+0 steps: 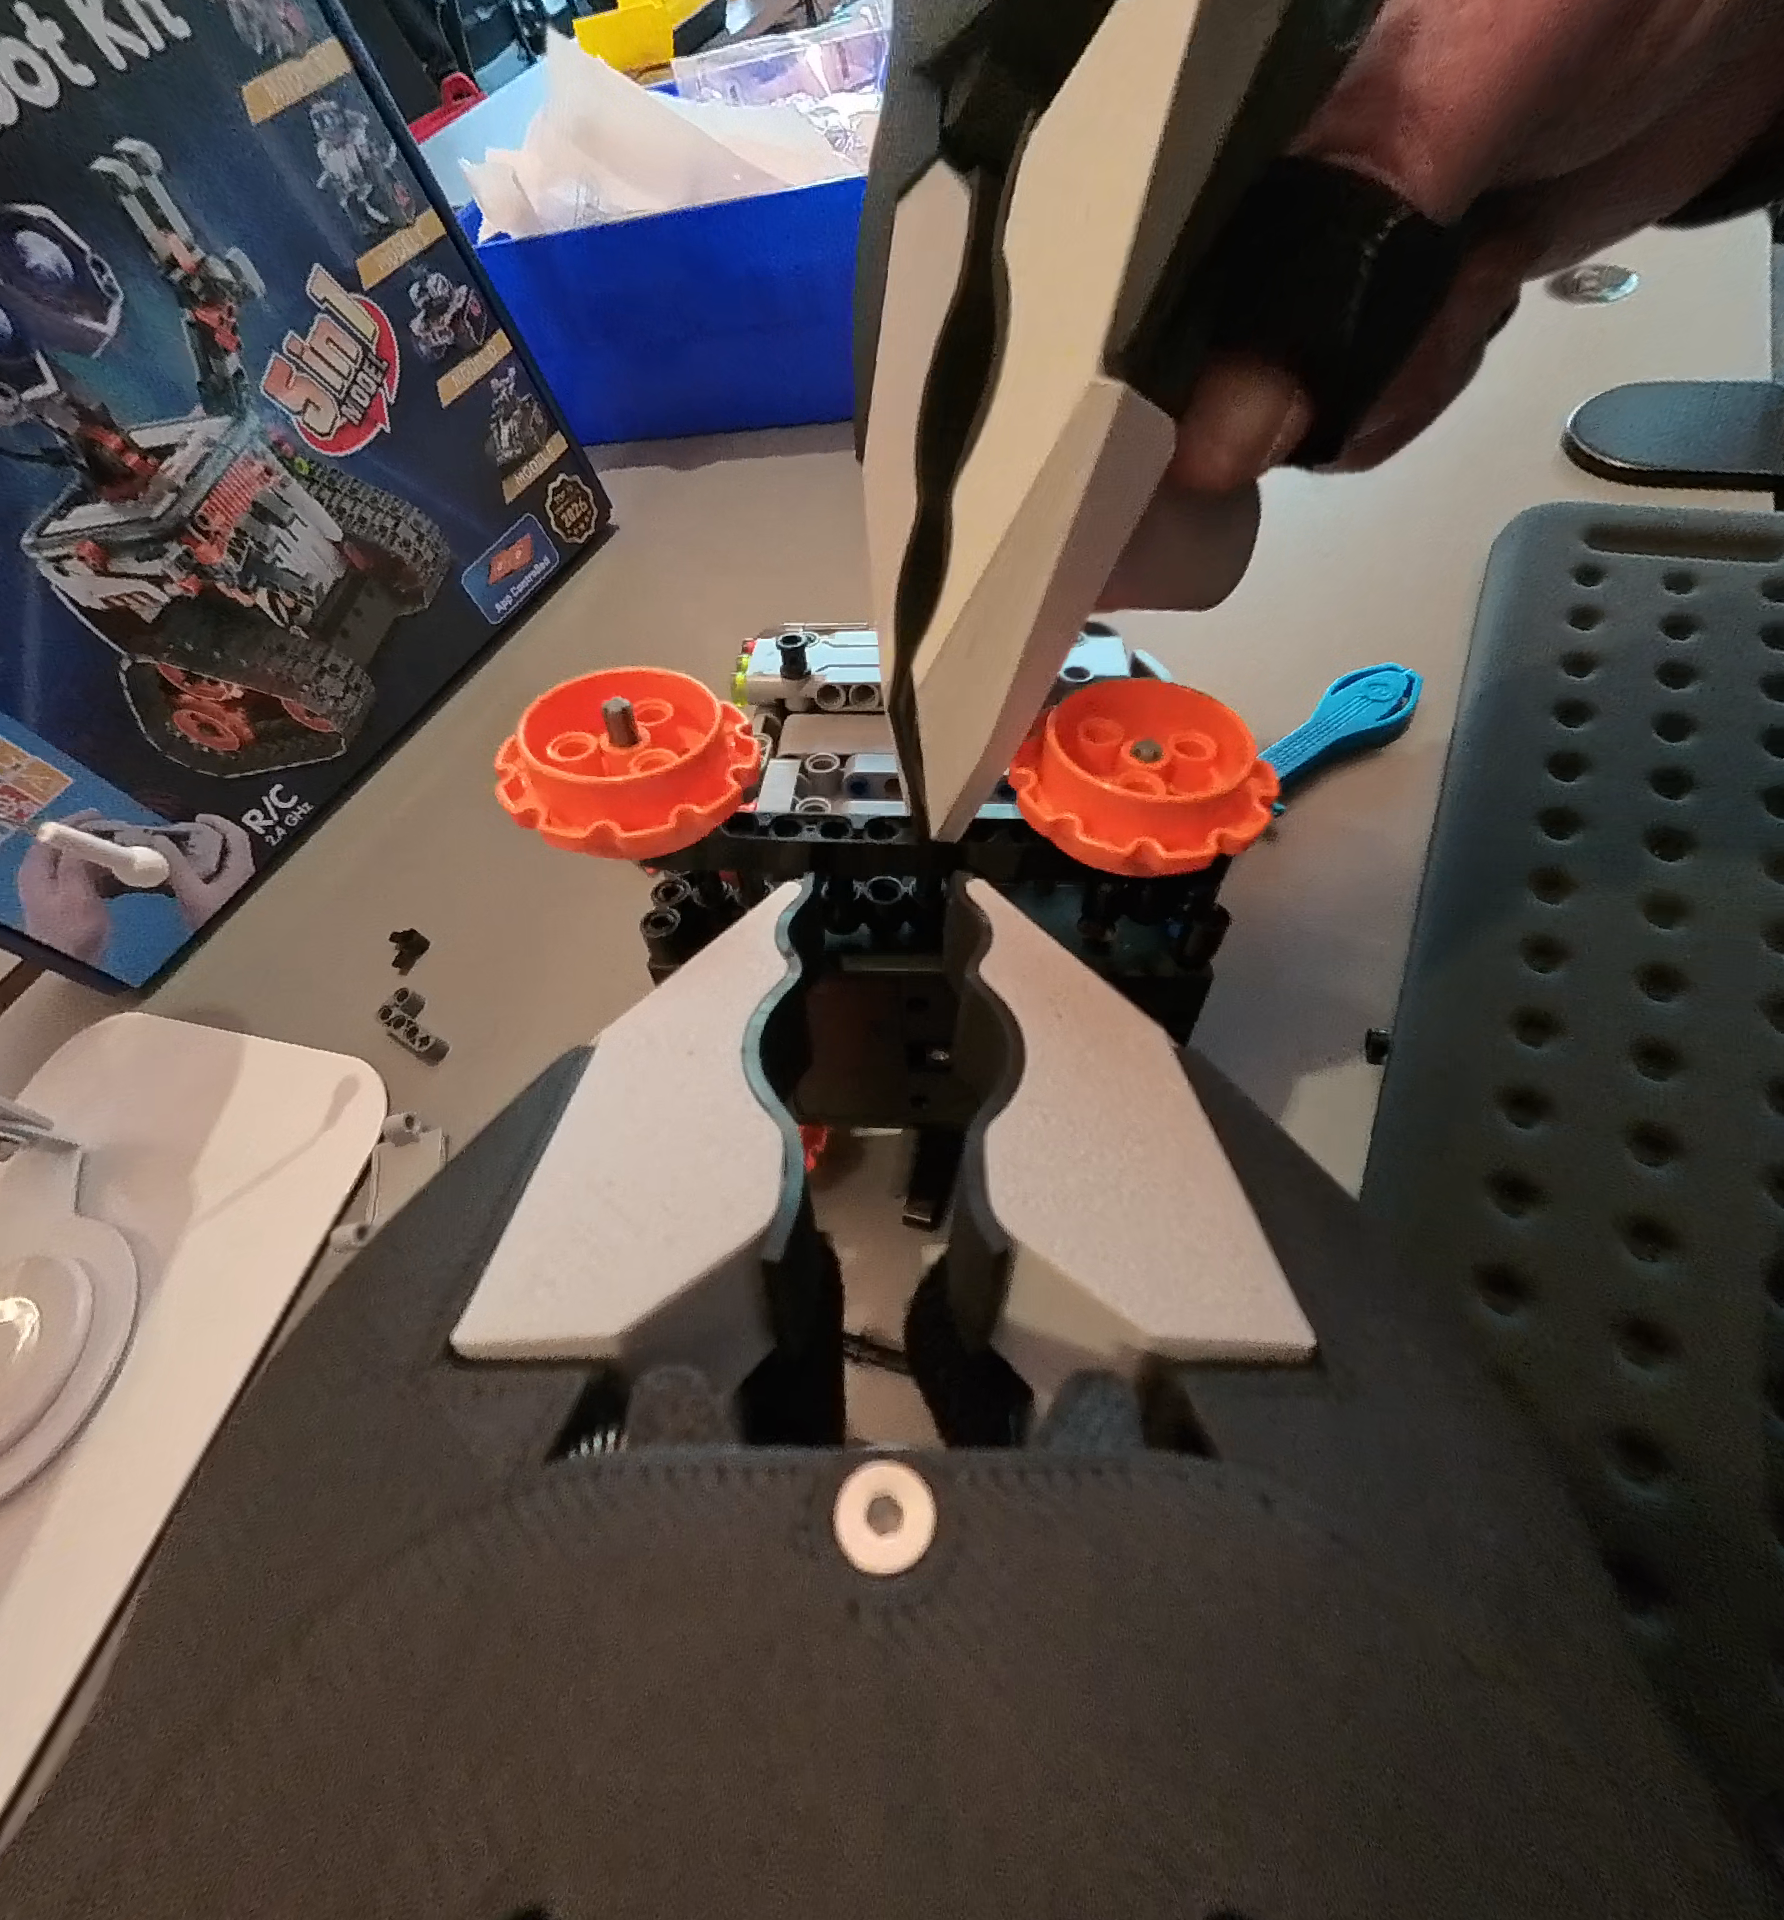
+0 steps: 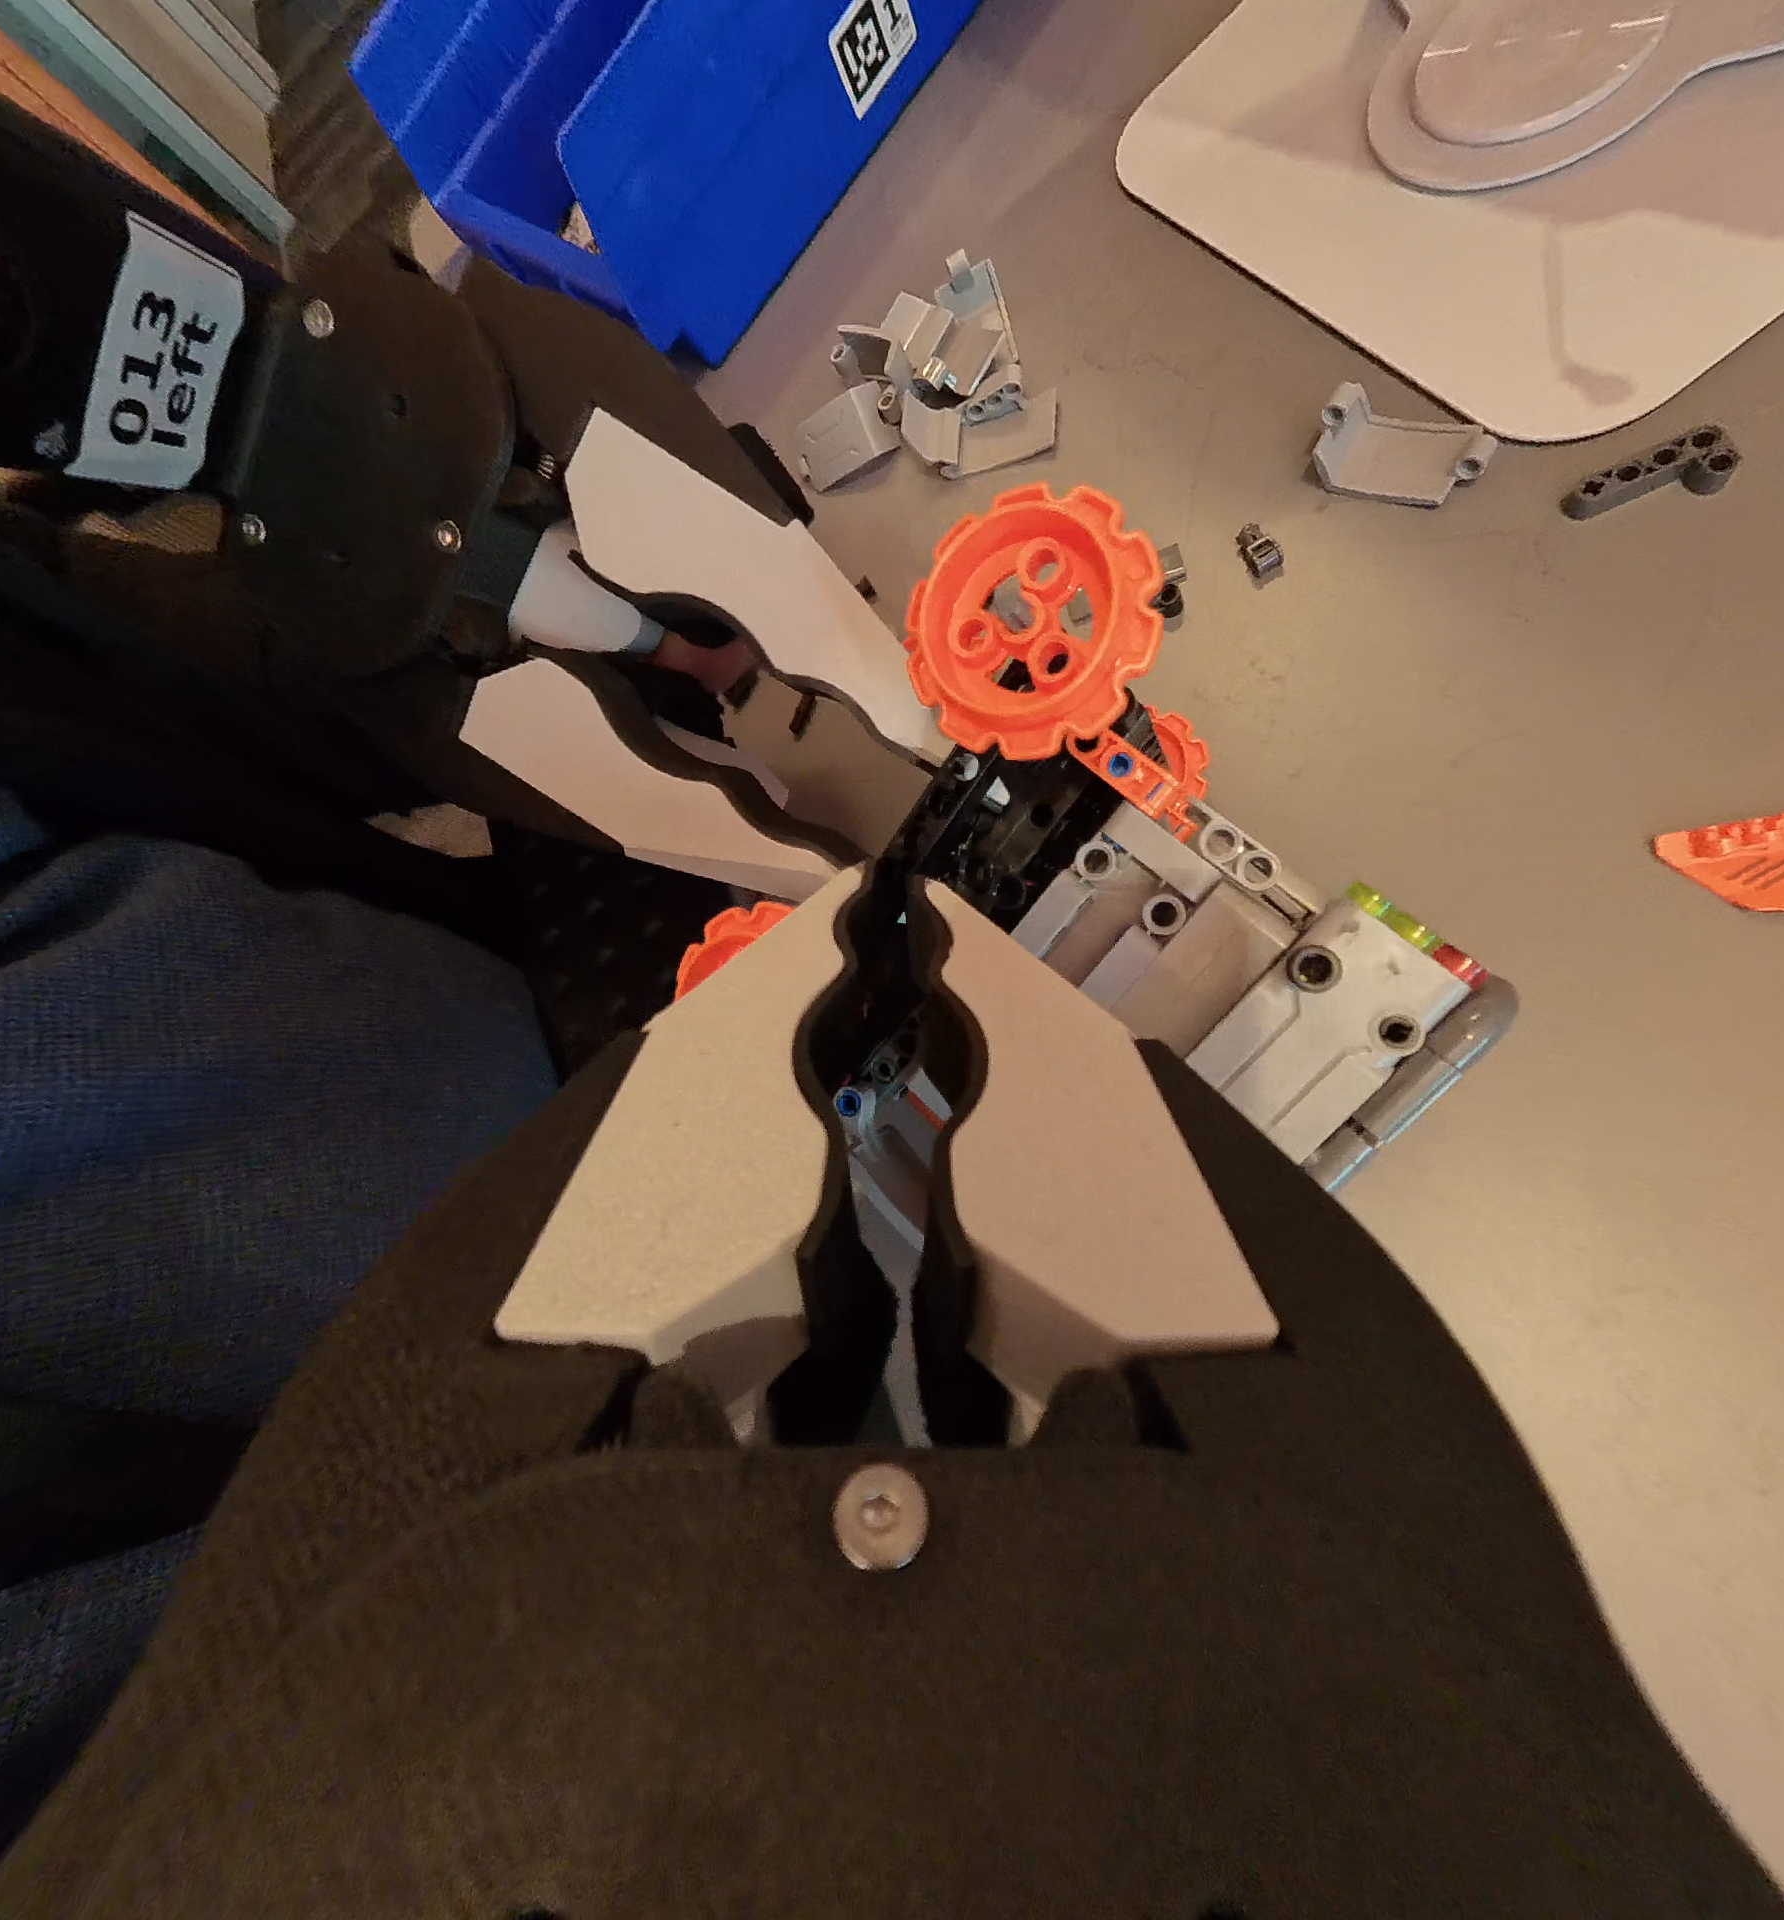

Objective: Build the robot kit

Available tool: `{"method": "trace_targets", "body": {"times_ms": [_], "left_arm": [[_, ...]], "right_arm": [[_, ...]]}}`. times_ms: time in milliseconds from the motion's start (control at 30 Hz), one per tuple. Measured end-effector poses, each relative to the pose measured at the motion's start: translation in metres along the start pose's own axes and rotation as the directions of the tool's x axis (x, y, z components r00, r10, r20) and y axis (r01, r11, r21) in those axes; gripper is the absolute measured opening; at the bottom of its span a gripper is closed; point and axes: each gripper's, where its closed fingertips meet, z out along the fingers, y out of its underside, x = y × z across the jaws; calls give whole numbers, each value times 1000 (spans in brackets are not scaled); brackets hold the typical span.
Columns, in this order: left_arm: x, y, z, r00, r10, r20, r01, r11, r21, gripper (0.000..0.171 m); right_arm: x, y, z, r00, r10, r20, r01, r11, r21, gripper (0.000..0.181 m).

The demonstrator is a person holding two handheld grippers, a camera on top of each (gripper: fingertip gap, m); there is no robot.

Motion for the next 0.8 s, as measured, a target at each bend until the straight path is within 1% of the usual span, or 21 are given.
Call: {"method": "trace_targets", "body": {"times_ms": [167, 333, 467, 633, 700, 800], "left_arm": [[-2, 0, -2, 999, 30, 36, -29, 999, -39, 19], [-4, 1, -2, 998, 52, 30, -49, 996, -70, 18], [-2, 2, -1, 996, 87, 27, -85, 993, -83, 18], [-2, 3, -1, 991, 133, 32, -129, 987, -98, 18], [-3, 3, 0, 994, 106, 18, -104, 991, -89, 18], [-7, 4, -1, 995, 98, 26, -96, 993, -67, 20]], "right_arm": [[0, -1, 1, 999, -36, -31, 35, 999, -37, 0], [1, -2, 2, 997, -64, -48, 60, 996, -71, 1], [1, -1, 2, 998, -54, -35, 50, 994, -93, 0], [2, -1, 3, 999, -30, -12, 29, 995, -97, 1], [3, -2, 4, 999, -31, -20, 29, 995, -97, 0], [4, -5, 3, 1000, -14, -10, 13, 998, -60, 2]]}}
